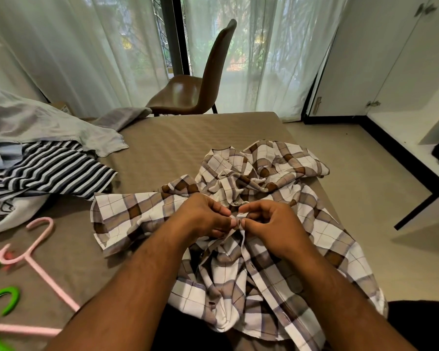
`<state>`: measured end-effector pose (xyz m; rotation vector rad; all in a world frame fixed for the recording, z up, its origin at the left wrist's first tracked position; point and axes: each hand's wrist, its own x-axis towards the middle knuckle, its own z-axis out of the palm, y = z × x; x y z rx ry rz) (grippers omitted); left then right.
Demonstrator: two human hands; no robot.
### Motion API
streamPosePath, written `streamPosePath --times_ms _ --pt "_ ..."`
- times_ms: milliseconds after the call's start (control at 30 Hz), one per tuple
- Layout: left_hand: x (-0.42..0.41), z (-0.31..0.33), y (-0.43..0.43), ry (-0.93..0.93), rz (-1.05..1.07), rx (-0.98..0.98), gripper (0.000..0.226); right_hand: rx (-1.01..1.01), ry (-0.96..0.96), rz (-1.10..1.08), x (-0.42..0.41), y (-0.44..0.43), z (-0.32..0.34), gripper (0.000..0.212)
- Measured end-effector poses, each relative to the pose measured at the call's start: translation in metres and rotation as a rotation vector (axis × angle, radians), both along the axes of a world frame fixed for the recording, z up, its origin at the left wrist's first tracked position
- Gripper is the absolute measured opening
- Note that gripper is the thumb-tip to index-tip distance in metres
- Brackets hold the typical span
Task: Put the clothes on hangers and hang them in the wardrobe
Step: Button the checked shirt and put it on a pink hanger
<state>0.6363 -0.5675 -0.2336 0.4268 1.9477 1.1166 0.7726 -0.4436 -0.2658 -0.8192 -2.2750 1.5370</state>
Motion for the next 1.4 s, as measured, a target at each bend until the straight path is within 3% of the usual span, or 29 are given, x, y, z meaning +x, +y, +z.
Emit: streamPosePath --times_ms 333,467,867,1100,1200,1400 --pt "0.001 0.002 0.001 0.017 -0.011 0.002 0.017 -0.018 -0.019 0.003 0.0 0.0 -0.003 0.018" --pt "0.002 0.003 0.002 0.06 -0.018 -0.014 0.014 -0.123 0.01 0.028 0.001 0.0 0.002 0.017" --pt "0.002 0.002 0.004 0.188 -0.075 0.052 0.014 -0.115 0.083 0.019 0.003 0.004 0.0 0.035" --pt "0.008 0.003 0.007 0.138 -0.052 0.134 0.018 -0.014 0.124 -0.149 0.001 -0.008 -0.004 0.028" --pt "0.012 0.001 0.011 0.219 -0.035 0.119 0.02 0.083 0.125 -0.231 0.0 -0.014 -0.006 0.025" --pt "0.011 -0.003 0.013 0.262 -0.055 0.115 0.013 0.125 0.132 -0.266 -0.001 -0.017 -0.006 0.034"
